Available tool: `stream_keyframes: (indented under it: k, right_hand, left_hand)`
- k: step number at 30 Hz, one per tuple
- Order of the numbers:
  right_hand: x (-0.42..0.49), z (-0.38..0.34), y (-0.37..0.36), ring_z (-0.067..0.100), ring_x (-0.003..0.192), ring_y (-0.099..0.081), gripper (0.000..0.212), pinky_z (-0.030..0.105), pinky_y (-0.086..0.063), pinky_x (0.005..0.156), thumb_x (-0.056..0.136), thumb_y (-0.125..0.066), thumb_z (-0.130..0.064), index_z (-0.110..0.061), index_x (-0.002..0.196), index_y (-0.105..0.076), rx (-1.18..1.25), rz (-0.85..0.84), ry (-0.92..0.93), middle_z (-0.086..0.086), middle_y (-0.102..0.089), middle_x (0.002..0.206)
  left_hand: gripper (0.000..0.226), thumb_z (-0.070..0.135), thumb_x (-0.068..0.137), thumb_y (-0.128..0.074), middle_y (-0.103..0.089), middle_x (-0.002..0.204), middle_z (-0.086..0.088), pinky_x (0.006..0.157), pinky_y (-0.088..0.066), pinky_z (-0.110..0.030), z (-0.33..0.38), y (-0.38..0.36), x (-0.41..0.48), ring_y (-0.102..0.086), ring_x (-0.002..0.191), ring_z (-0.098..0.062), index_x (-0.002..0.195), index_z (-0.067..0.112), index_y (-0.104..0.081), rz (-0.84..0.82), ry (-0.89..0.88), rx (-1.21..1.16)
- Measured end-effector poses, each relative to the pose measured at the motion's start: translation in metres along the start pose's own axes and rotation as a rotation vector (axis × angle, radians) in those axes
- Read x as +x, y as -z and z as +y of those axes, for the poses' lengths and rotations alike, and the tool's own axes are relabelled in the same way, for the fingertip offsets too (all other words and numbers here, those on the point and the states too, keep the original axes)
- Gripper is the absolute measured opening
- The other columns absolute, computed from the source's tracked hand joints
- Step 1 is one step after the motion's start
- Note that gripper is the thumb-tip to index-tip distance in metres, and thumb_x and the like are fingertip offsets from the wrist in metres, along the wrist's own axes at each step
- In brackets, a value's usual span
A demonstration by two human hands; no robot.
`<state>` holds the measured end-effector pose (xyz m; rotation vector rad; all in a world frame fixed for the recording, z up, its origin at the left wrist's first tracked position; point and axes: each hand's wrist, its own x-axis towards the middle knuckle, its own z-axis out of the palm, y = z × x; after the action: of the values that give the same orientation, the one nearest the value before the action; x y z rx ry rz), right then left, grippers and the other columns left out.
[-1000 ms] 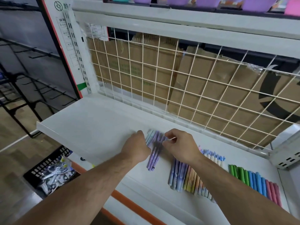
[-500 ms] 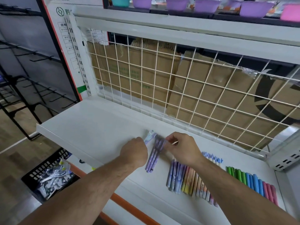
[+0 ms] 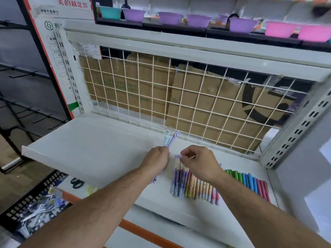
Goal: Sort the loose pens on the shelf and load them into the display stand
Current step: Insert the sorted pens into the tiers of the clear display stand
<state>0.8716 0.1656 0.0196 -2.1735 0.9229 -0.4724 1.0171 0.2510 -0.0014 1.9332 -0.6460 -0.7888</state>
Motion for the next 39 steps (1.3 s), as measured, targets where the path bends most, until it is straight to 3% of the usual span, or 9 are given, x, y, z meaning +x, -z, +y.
stream_keyframes:
  k: [4, 10, 17, 23, 27, 32, 33, 36, 39]
  right_hand:
    - [-0.033, 0.003, 0.027, 0.003, 0.081, -0.065, 0.004, 0.019, -0.048, 0.072, 0.092, -0.067, -0.024, -0.024, 0.093, -0.072, 0.012, 0.061, -0.033, -0.013, -0.071, 0.084]
    - [-0.07, 0.016, 0.068, 0.006, 0.078, -0.069, 0.023, 0.025, -0.053, 0.072, 0.092, -0.066, -0.02, -0.038, 0.079, -0.063, -0.042, 0.179, -0.062, -0.016, -0.07, 0.078]
    - [-0.108, 0.038, 0.12, 0.021, 0.072, -0.071, 0.016, 0.039, -0.06, 0.071, 0.097, -0.058, -0.012, -0.018, 0.093, -0.073, 0.061, 0.324, -0.162, 0.0, -0.073, 0.081]
    - [-0.133, 0.067, 0.18, 0.01, 0.059, -0.066, 0.021, 0.031, -0.057, 0.062, 0.098, -0.059, -0.016, -0.009, 0.084, -0.073, 0.194, 0.36, -0.186, 0.002, -0.073, 0.073]
    - [-0.148, 0.086, 0.229, 0.014, 0.056, -0.065, 0.023, 0.036, -0.055, 0.062, 0.092, -0.065, -0.018, -0.007, 0.073, -0.071, 0.224, 0.397, -0.14, 0.003, -0.071, 0.062]
    - [-0.16, 0.113, 0.286, 0.012, 0.051, -0.064, 0.026, 0.034, -0.056, 0.057, 0.085, -0.075, -0.024, -0.004, 0.07, -0.068, 0.219, 0.44, -0.129, 0.008, -0.069, 0.058]
    - [-0.162, 0.119, 0.295, 0.014, 0.051, -0.064, 0.026, 0.035, -0.055, 0.057, 0.083, -0.075, -0.024, -0.004, 0.07, -0.067, 0.221, 0.435, -0.132, 0.008, -0.069, 0.058]
    - [-0.168, 0.134, 0.318, 0.017, 0.053, -0.065, 0.026, 0.036, -0.054, 0.057, 0.082, -0.071, -0.022, -0.003, 0.067, -0.063, 0.222, 0.426, -0.139, 0.009, -0.068, 0.058]
    - [-0.172, 0.142, 0.337, 0.017, 0.051, -0.062, 0.027, 0.035, -0.05, 0.054, 0.084, -0.069, -0.017, 0.006, 0.072, -0.061, 0.245, 0.42, -0.13, 0.016, -0.068, 0.062]
  left_hand:
    - [0.036, 0.027, 0.098, -0.034, -0.046, 0.061, 0.001, 0.046, -0.028, -0.022, 0.021, -0.032, -0.023, -0.038, 0.051, -0.017, 0.089, 0.015, -0.067, -0.109, 0.025, -0.21]
    - [0.028, 0.017, 0.092, -0.043, -0.051, 0.06, -0.004, 0.045, -0.028, -0.022, 0.051, -0.083, -0.058, -0.038, 0.043, -0.017, 0.074, 0.014, -0.064, -0.238, -0.022, -0.329]
    - [0.026, 0.013, 0.088, -0.047, -0.05, 0.057, -0.005, 0.046, -0.026, -0.02, 0.08, -0.143, -0.093, -0.037, 0.042, -0.016, 0.066, 0.013, -0.06, -0.384, -0.089, -0.364]
    - [0.025, 0.013, 0.09, -0.044, -0.052, 0.072, -0.005, 0.054, -0.031, -0.029, 0.109, -0.198, -0.127, -0.044, 0.062, -0.018, 0.09, -0.004, -0.063, -0.395, -0.332, -0.287]
    - [0.028, 0.008, 0.092, -0.043, -0.061, 0.072, 0.002, 0.058, -0.039, -0.025, 0.136, -0.245, -0.157, -0.053, 0.065, -0.011, 0.093, 0.012, -0.071, -0.371, -0.464, -0.307]
    - [0.042, 0.024, 0.084, -0.048, -0.073, 0.109, 0.005, 0.084, -0.056, -0.036, 0.163, -0.305, -0.182, -0.066, 0.097, -0.012, 0.12, 0.027, -0.069, -0.317, -0.513, -0.278]
    - [0.042, 0.023, 0.085, -0.048, -0.073, 0.108, 0.006, 0.08, -0.054, -0.031, 0.168, -0.314, -0.186, -0.065, 0.095, -0.009, 0.123, 0.025, -0.068, -0.311, -0.509, -0.274]
    - [0.035, 0.007, 0.094, -0.041, -0.064, 0.074, 0.009, 0.055, -0.039, -0.013, 0.185, -0.333, -0.204, -0.052, 0.064, -0.004, 0.112, 0.013, -0.07, -0.3, -0.509, -0.306]
    - [0.031, 0.004, 0.093, -0.036, -0.055, 0.074, -0.008, 0.053, -0.039, -0.016, 0.197, -0.347, -0.213, -0.049, 0.06, -0.008, 0.099, -0.005, -0.066, -0.296, -0.499, -0.387]
